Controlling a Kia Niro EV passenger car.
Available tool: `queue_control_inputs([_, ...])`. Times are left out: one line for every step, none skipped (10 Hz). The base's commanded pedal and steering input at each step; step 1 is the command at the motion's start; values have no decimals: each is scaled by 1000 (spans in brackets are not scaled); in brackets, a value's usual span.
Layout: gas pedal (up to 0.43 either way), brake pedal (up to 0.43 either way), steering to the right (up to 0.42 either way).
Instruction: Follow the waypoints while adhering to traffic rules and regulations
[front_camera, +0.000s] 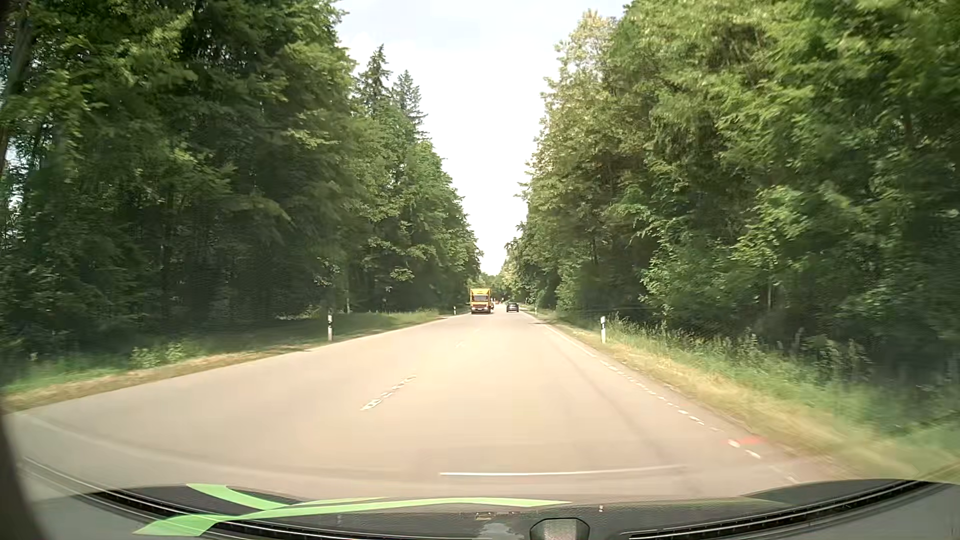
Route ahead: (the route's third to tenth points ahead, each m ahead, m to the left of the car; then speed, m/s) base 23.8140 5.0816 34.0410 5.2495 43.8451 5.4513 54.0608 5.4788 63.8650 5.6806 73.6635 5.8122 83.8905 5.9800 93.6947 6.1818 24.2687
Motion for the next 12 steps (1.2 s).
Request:
queue_control_inputs([299, 0, -1])
queue_control_inputs([299, 0, -2])
queue_control_inputs([287, 0, -2])
queue_control_inputs([287, 0, -2])
queue_control_inputs([287, 0, -2])
queue_control_inputs([287, 0, -2])
queue_control_inputs([287, 0, -2])
queue_control_inputs([287, 0, -2])
queue_control_inputs([287, 0, -2])
queue_control_inputs([287, 0, -2])
queue_control_inputs([287, 0, -2])
queue_control_inputs([287, 0, -2])
